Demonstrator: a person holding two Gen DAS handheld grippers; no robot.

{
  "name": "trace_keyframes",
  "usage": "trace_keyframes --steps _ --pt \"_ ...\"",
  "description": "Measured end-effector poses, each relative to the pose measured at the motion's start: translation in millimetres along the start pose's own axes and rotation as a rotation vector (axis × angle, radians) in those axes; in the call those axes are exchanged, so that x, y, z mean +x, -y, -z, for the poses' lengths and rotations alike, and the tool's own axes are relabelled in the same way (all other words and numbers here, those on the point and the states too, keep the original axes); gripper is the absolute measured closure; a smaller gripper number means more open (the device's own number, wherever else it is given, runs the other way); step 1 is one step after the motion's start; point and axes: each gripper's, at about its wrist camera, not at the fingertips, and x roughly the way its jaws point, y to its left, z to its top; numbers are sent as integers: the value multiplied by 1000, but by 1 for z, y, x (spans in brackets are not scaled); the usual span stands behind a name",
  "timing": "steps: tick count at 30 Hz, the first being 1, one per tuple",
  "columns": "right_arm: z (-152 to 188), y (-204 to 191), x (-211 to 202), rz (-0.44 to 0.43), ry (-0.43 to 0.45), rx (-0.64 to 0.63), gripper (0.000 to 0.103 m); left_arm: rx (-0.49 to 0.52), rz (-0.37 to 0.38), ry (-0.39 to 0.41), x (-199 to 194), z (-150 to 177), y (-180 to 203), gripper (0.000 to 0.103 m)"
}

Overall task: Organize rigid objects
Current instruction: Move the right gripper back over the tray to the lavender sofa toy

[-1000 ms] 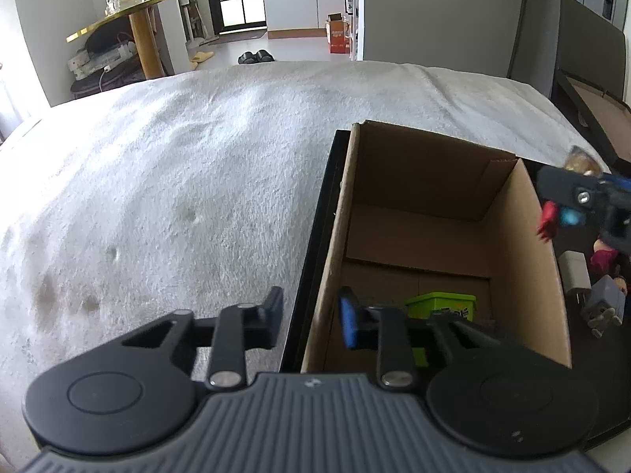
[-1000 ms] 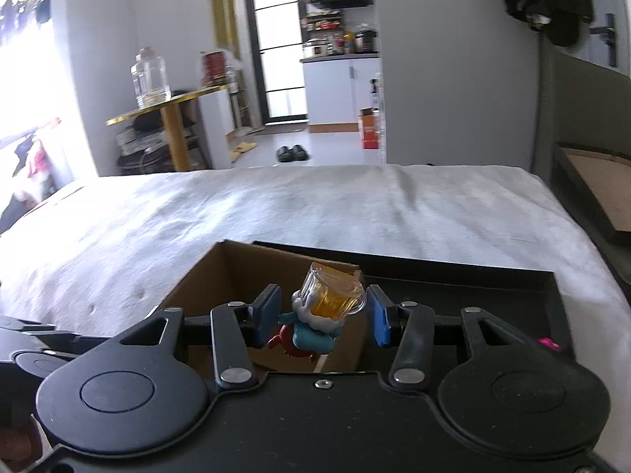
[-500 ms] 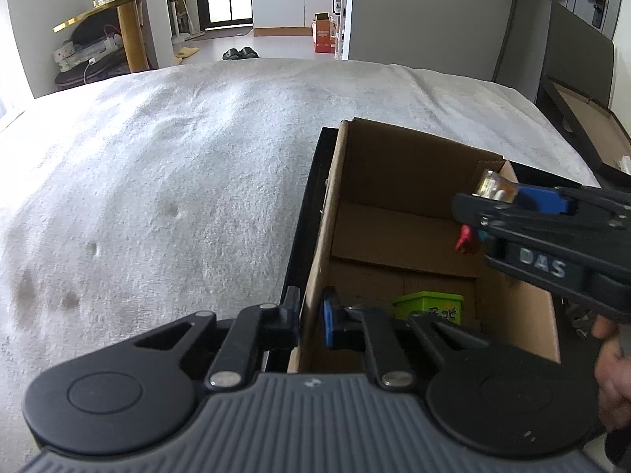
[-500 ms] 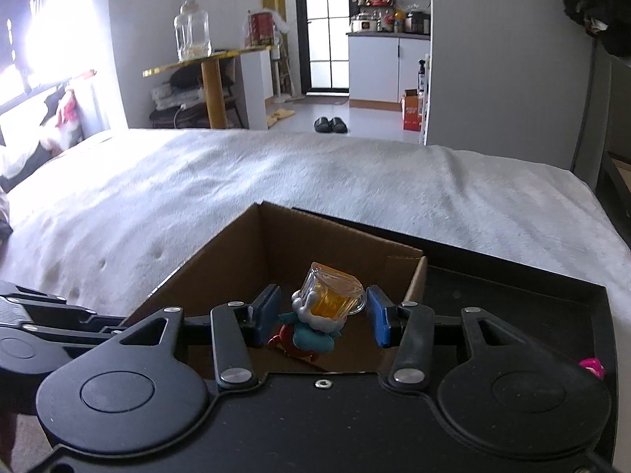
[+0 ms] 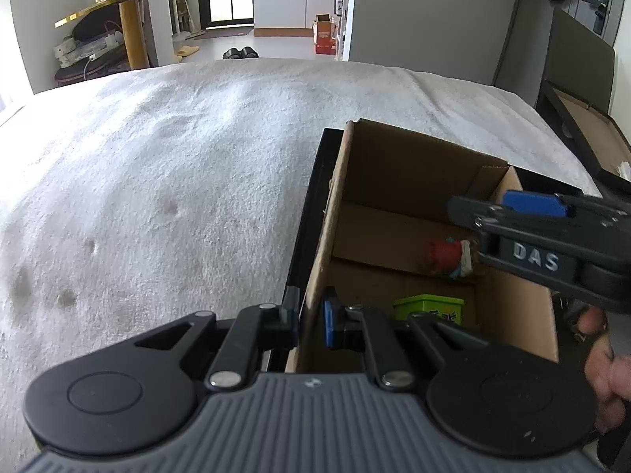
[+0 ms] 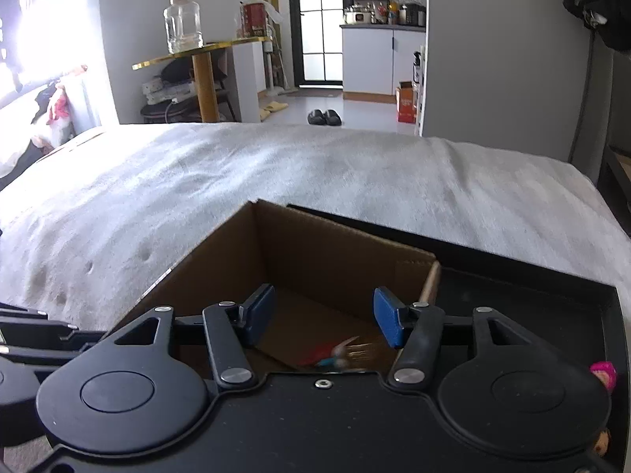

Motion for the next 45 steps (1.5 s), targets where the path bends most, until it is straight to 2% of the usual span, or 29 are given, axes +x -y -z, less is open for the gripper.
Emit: trace_keyframes --steps 16,19,21,23,30,36,45 --pt "7 34 -40 0 14 125 46 24 -68 7 -9 -5 16 90" --pt "11 42 -45 8 19 151 42 35 -85 -4 -9 -7 20 85" --pt "14 47 -48 16 21 163 40 32 -100 -6 -10 -8 21 70" --pt "17 53 -51 24 17 176 40 32 -111 -2 -11 -8 22 60" --pt "34 74 -58 51 -4 216 40 87 -148 14 -13 -11 36 36" --pt "50 91 -60 77 -30 245 40 113 -172 14 -13 -11 44 29" --pt "66 119 -61 120 -51 292 40 157 -192 7 -10 -12 58 26"
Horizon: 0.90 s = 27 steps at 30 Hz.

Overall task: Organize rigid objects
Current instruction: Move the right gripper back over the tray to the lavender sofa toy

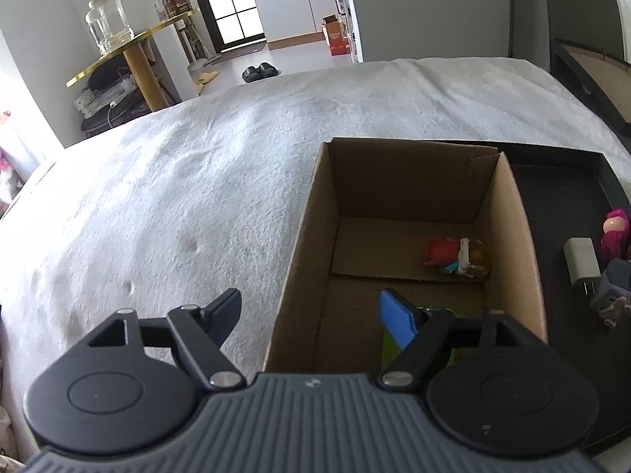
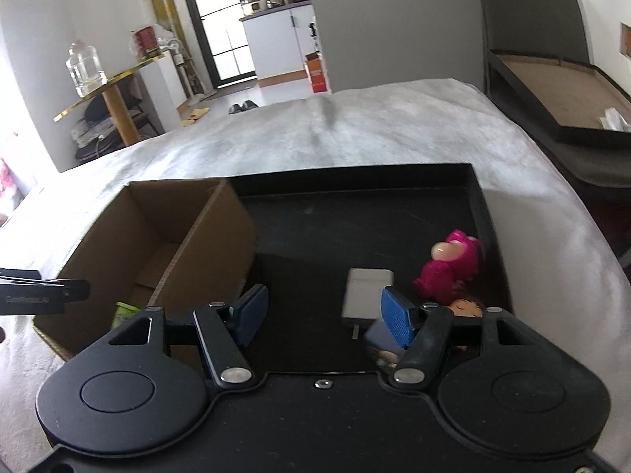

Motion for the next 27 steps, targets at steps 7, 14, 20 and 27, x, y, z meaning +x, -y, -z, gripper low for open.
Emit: trace_keyframes --steps 7,14,20,27 --pt "11 21 5 64 -27 61 40 26 -9 -7 1 -3 11 26" --pt "20 34 13 81 -75 143 42 41 -14 -13 1 -4 21 26" --pt "20 37 22 62 -90 183 41 53 -24 -19 1 -5 25 26" --pt "17 35 37 72 -87 159 41 54 -33 -23 3 -5 26 26"
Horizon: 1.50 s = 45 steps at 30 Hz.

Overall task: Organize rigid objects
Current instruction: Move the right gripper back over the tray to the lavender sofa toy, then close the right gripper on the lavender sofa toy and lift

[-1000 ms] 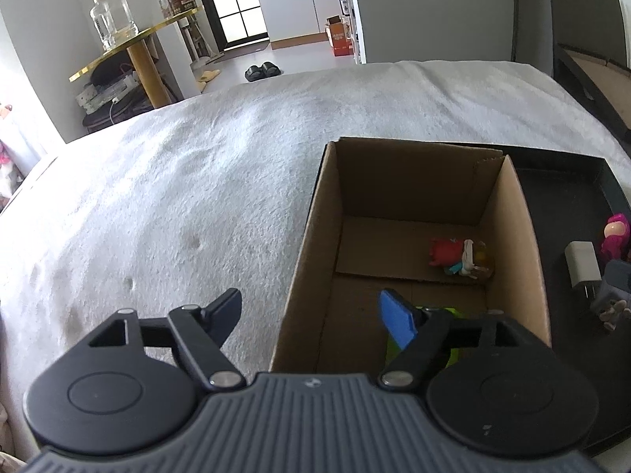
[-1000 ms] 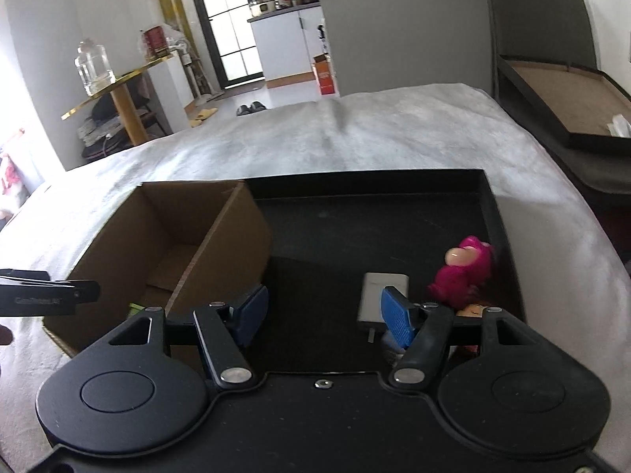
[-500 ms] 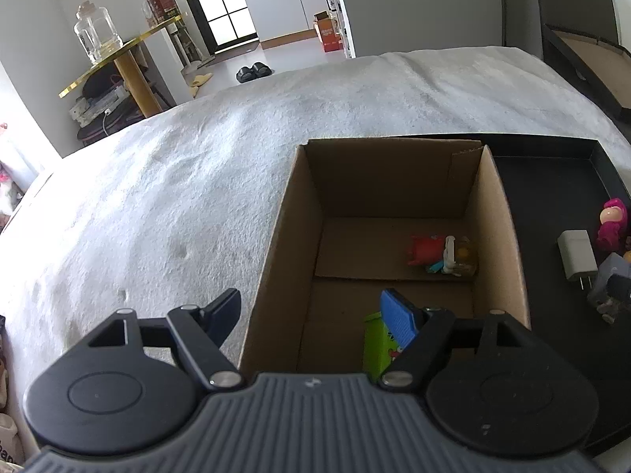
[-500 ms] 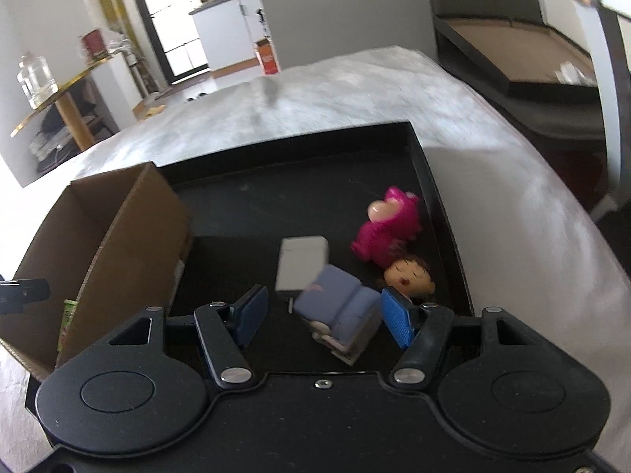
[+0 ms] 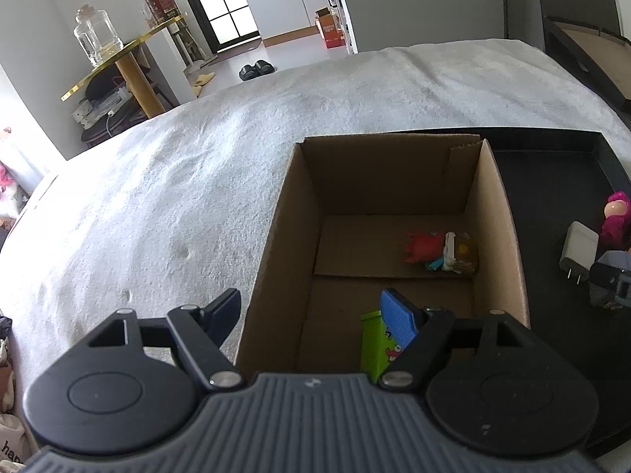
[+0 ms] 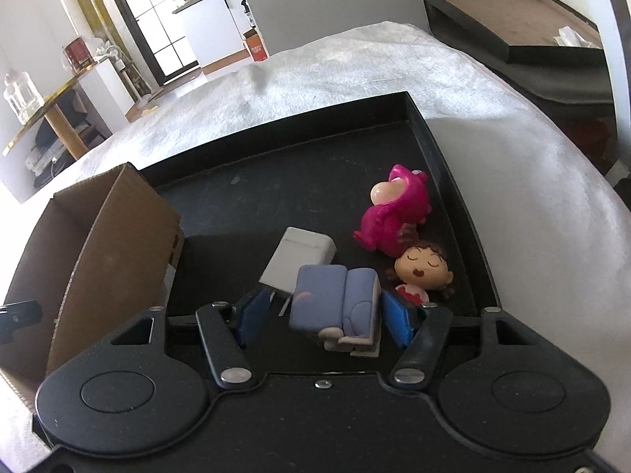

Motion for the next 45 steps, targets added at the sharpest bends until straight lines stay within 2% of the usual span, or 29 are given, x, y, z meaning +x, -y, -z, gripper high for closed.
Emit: trace_keyframes --steps 2,3,9,21,30,40,45 --pt "2 -3 5 25 -6 -28 46 1 0 -5 2 0 -1 26" --pt "4 -3 7 38 -9 -41 53 1 0 -8 3 0 0 26" --pt "6 -5 1 57 16 -82 59 3 5 -8 3 0 0 26" --pt "-2 -12 -12 16 57 -74 59 -30 16 2 0 2 -10 26" --pt "-6 -32 -21 -63 128 -131 59 -62 30 4 2 5 -22 26" --pt "-10 -58 -22 -62 184 -206 59 -97 49 4 6 9 -35 26" --pt "-14 -71 -25 -100 226 -236 59 -112 58 3 8 12 -42 26"
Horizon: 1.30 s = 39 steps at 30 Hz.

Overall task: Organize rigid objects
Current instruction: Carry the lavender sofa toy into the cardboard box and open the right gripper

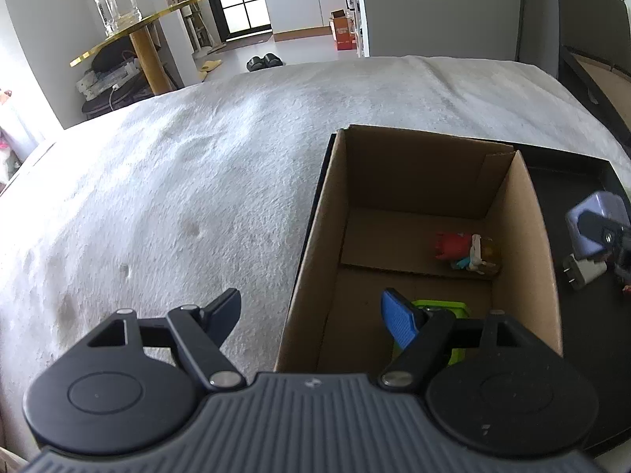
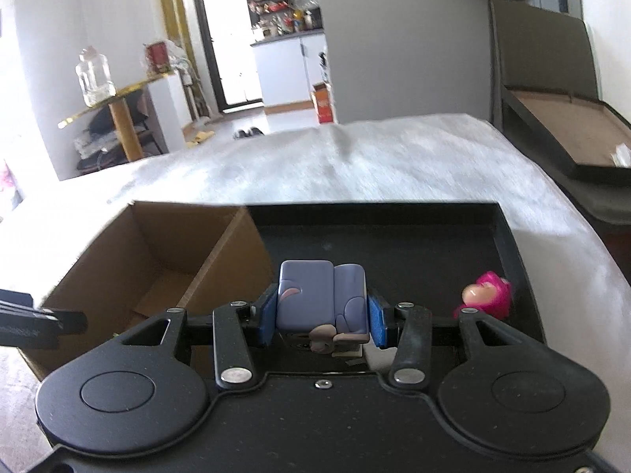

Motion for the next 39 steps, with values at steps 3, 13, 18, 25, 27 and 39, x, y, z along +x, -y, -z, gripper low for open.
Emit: trace_keyframes --steps 3,13,18,25,27,39 --pt "-6 -7 0 -25 17 -10 59 -11 5 -1 1 1 -5 26" --pt "-26 -41 1 -172 79 -75 59 -33 29 12 4 5 -16 26" --pt "-30 -56 8 -201 68 -117 59 -45 61 31 6 6 -22 30" --pt "-31 -76 20 -207 46 -180 59 -64 123 35 11 9 -28 62" --pt "-29 -81 23 -206 32 -189 59 -77 139 30 12 10 -31 76" --pt "-16 -98 43 -144 -91 -226 59 -106 176 32 11 11 -36 92"
